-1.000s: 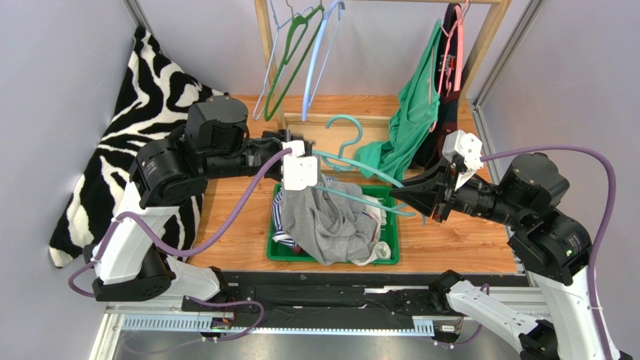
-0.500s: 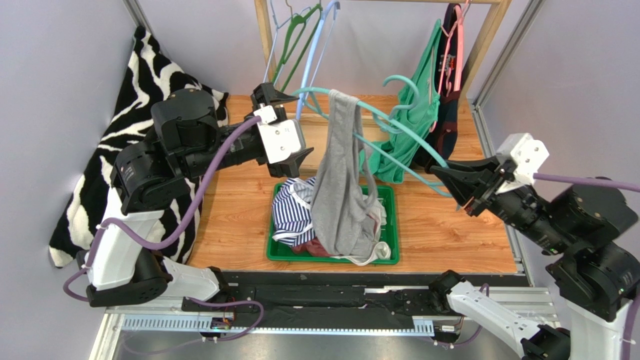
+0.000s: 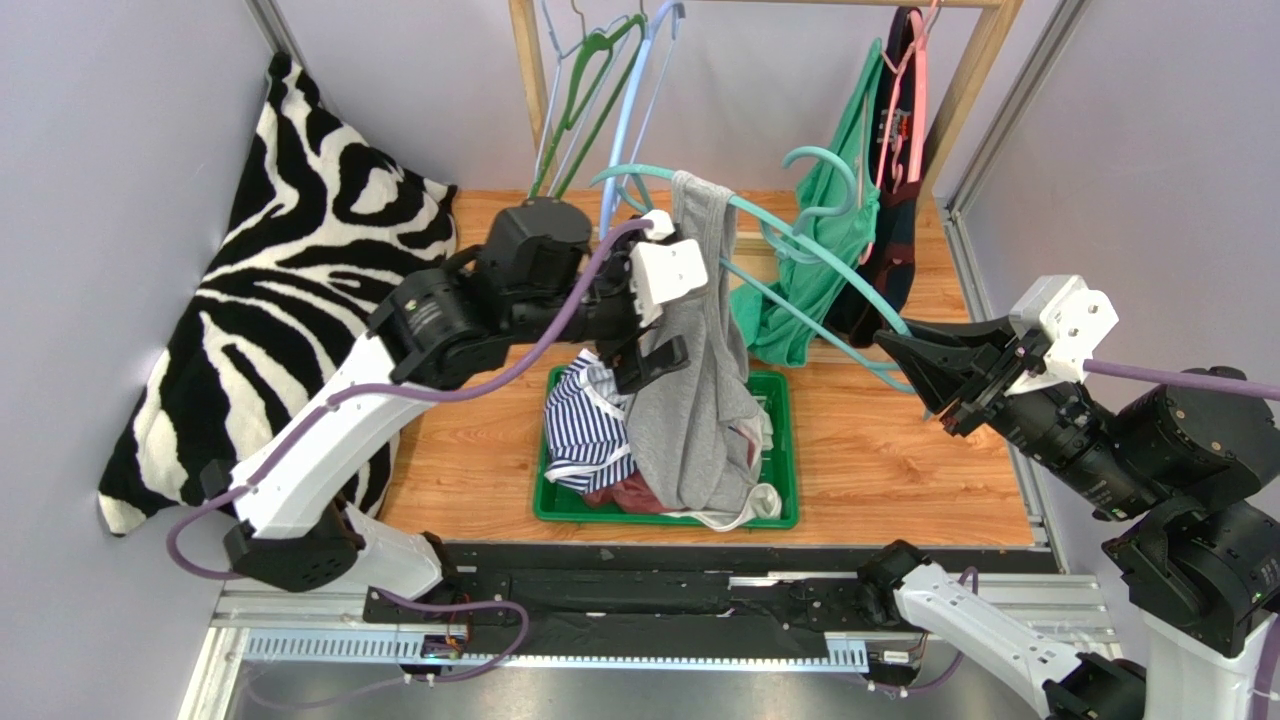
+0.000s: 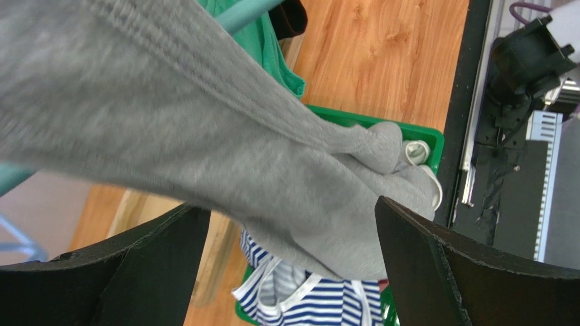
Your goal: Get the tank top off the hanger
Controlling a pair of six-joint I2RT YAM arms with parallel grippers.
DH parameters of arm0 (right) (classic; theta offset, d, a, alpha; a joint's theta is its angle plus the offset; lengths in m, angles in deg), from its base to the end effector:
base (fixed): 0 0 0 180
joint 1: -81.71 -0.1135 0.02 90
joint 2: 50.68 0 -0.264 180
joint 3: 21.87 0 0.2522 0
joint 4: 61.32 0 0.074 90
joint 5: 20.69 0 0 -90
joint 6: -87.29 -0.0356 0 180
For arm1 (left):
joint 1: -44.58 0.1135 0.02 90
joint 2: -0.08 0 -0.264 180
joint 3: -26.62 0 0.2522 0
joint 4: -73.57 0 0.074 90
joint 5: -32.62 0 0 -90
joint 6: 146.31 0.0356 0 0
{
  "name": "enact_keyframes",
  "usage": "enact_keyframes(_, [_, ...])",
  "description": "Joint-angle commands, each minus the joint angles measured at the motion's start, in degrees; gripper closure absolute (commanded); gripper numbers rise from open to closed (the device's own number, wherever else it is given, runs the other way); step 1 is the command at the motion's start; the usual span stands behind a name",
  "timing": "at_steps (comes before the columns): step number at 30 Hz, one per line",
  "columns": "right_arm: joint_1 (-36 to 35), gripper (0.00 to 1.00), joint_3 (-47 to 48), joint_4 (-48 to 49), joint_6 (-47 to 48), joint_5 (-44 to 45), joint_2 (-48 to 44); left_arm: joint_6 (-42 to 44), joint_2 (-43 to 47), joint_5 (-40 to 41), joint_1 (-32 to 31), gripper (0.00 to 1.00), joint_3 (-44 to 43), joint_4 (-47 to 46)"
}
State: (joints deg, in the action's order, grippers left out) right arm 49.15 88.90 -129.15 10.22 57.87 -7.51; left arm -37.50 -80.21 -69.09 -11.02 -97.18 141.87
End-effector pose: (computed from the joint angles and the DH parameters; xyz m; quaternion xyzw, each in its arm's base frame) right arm 0.0236 0.0234 0.5269 -0.3374 0.6230 0.1893 0.6799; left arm 0.1394 -0.2163 0.5017 0.5505 0.6342 -0.2507 0.4815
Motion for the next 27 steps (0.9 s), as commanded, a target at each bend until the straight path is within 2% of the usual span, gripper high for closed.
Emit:
enact_keyframes(1, [-0.14,1.0,0.9,3.44,0.34,0.28,-0.46,-7.9,-2.84,1.51,0.13,0.01,-3.78,-4.01])
enact_keyframes(3, [-0.14,1.0,0.46,3.44,0.34,0.28,-0.99,-8.17,-3.47,0.72,0.13,0.12,-4.22,-4.27])
enact_keyframes(4, [-0.14,1.0,0.2,3.44,0.26,0.28,-1.25,-7.83,-3.82,0.37,0.13,0.26,-4.65,-4.18])
enact_keyframes(6, [-0.14,1.0,-0.5,3.53,0.26,0.72,-1.87,-7.3,-3.82,0.02,0.13,0.45,-5.18,-4.36])
enact_keyframes(7, [-0.14,1.0,-0.86,3.53,0.34,0.81,-2.13,-6.77,-3.65,0.36,0.13,0.82,-5.71,-4.53])
enact_keyframes(8, [-0.14,1.0,-1.03,3.53,0.43,1.16,-2.22,-6.68,-3.56,0.98,0.13,0.95,-6.06,-4.53])
enact_keyframes(9, [-0.14,1.0,-1.56,3.53,0.52,1.42,-2.48,-6.33,-3.3,1.76,0.05,1.0,-6.33,-4.36])
enact_keyframes(14, [-0.23,1.0,-3.4,3.35,1.31,3.53,-3.8,-4.66,-0.31,3.79,0.13,1.0,-6.77,-3.92])
enact_keyframes(17, [-0.23,1.0,-4.73,2.47,1.31,4.23,-4.94,-2.73,1.36,8.17,0.13,1.0,-8.7,-4.44])
enact_keyframes(21, [-0.23,1.0,-3.59,-2.25,-0.09,3.53,-6.53,-2.89,1.89,15.03,2.32,1.0,-13.09,-6.11])
enact_keyframes(27, [-0.23,1.0,-1.21,-8.06,-0.97,0.9,-10.83,-4.48,0.14,18.82,3.91,1.0,-18.98,-7.43])
